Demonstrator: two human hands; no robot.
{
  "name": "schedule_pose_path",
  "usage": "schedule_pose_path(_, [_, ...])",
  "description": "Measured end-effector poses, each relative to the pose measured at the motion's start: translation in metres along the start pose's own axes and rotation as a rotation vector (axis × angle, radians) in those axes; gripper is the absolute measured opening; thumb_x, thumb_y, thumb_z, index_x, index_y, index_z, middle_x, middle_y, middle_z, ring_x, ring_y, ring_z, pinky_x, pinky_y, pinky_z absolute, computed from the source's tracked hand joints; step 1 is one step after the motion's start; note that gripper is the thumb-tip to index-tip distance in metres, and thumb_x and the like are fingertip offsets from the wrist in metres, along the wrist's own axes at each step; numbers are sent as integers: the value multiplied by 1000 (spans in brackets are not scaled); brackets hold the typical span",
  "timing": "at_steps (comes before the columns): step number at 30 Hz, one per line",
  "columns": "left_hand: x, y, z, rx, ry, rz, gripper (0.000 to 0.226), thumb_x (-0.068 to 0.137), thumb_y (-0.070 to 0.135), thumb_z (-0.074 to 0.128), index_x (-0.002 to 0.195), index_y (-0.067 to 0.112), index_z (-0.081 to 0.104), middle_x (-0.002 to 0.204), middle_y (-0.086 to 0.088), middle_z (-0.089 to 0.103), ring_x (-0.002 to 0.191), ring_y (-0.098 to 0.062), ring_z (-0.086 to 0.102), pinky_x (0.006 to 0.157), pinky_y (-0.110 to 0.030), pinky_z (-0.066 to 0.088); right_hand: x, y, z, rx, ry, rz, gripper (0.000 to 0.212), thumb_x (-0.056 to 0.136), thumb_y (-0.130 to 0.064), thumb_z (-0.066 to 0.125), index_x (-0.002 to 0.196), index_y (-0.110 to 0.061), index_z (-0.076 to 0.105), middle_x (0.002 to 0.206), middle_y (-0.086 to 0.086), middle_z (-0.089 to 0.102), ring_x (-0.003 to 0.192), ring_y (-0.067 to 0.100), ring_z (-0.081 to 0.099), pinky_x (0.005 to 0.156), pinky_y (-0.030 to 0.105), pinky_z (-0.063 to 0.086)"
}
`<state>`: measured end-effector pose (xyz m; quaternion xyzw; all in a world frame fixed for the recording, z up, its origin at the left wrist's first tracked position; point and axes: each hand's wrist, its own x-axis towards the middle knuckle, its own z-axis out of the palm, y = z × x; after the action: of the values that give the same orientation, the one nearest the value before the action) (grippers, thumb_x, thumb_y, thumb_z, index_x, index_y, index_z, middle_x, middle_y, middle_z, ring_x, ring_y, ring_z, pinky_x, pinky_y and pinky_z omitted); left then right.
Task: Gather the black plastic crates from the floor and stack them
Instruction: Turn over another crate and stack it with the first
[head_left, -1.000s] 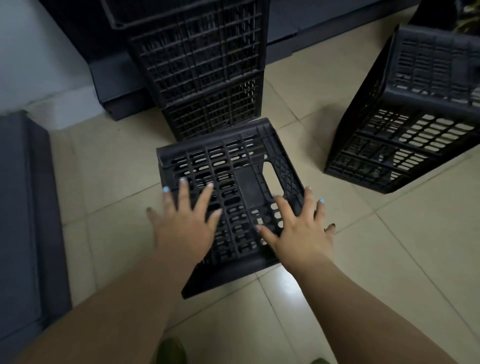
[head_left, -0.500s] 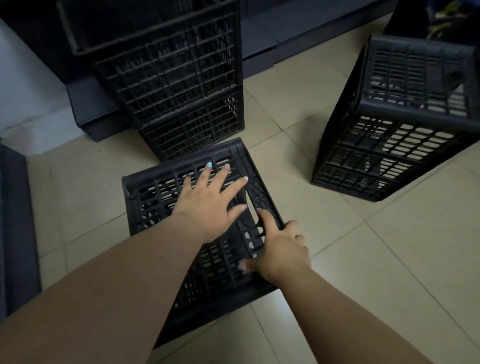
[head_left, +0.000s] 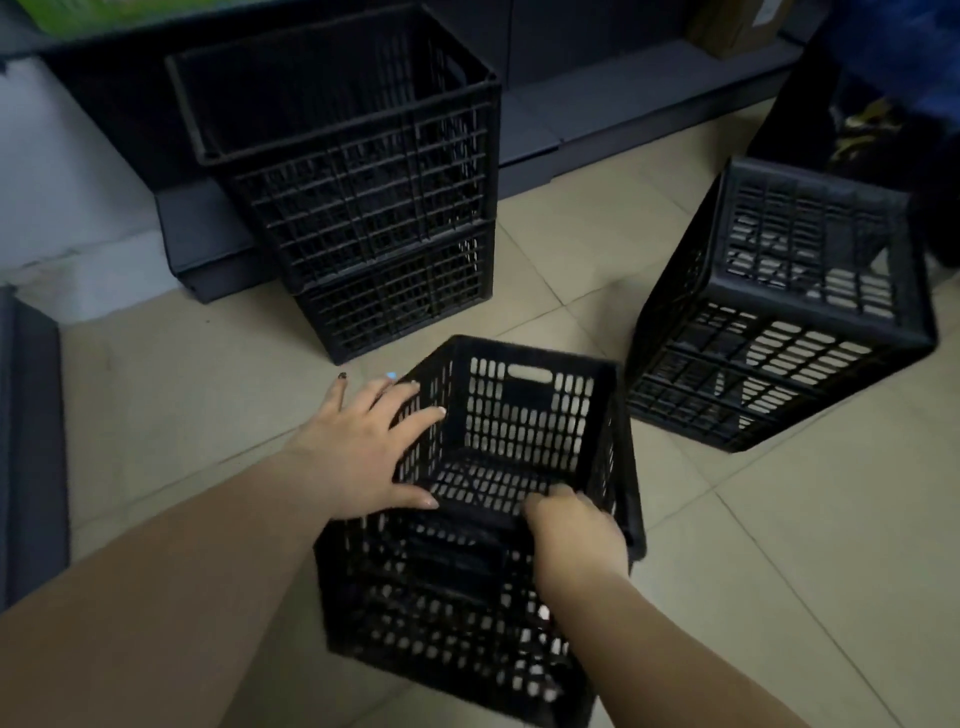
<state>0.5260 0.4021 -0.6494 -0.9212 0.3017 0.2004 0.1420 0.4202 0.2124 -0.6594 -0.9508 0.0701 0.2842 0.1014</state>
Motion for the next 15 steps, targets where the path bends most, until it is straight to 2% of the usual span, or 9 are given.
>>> schedule_pose_path(2, [-2,7,17,-68,-20,-48,94,73,85,26,149,39,-4,160,0,0,147,-25,-5,117,-57,3,-4,16,30,-133,-51,9,33,90,-7,50,121,-13,58,127,8,49,118,30,48,94,40,40])
schedule_pose_path(5, [2,22,44,-190,27,-179,85,78,81,25,149,40,1,160,0,5,146,-26,2,117,-56,8,-9,36,78,-249,-157,48,29,91,-10,49,118,-11,60,123,9,50,115,30,50,91,40,44])
schedule_pose_path(6, [4,28,54,-213,41,-221,83,80,80,24,149,39,3,159,-1,7,146,-26,5,116,-56,11,-11,44,95,-280,-165,42,25,86,-12,59,110,-9,65,116,11,55,106,32,56,84,42,48])
schedule_pose_path(8, [6,41,76,-240,86,-290,80,82,78,23,148,37,8,158,-2,13,145,-27,11,115,-56,17,-10,59,124,-331,-172,-7,30,46,-9,87,70,-1,70,76,16,61,63,34,63,53,42,52])
schedule_pose_path(9, [7,47,87,-256,90,-315,79,82,77,24,148,37,10,157,-3,15,144,-28,12,115,-55,19,-10,67,138,-343,-148,-37,35,32,-5,89,58,-1,67,64,16,58,50,32,59,43,38,49])
schedule_pose_path(10, [7,53,97,-271,78,-335,78,83,77,24,148,36,10,157,-3,15,144,-28,12,114,-55,20,-8,74,151,-383,-200,-50,34,36,-5,90,60,0,67,66,16,58,51,32,60,44,36,49])
schedule_pose_path(12, [11,64,113,-288,29,-354,77,84,76,23,148,36,10,157,-3,13,144,-28,11,114,-55,20,-11,82,166,-476,-301,-116,25,67,-8,78,88,0,68,90,16,61,76,32,63,59,35,52])
schedule_pose_path(13, [13,69,120,-300,2,-358,76,84,75,22,148,36,9,157,-3,11,144,-28,9,115,-55,20,-10,89,175,-488,-288,-154,27,80,-5,64,107,0,63,106,16,58,92,32,60,70,37,50])
schedule_pose_path(15, [20,79,131,-332,-38,-370,74,85,75,22,147,37,8,157,-2,9,144,-28,7,115,-55,19,-4,109,190,-534,-335,-207,41,90,3,44,130,-3,46,128,14,47,113,30,50,84,37,44])
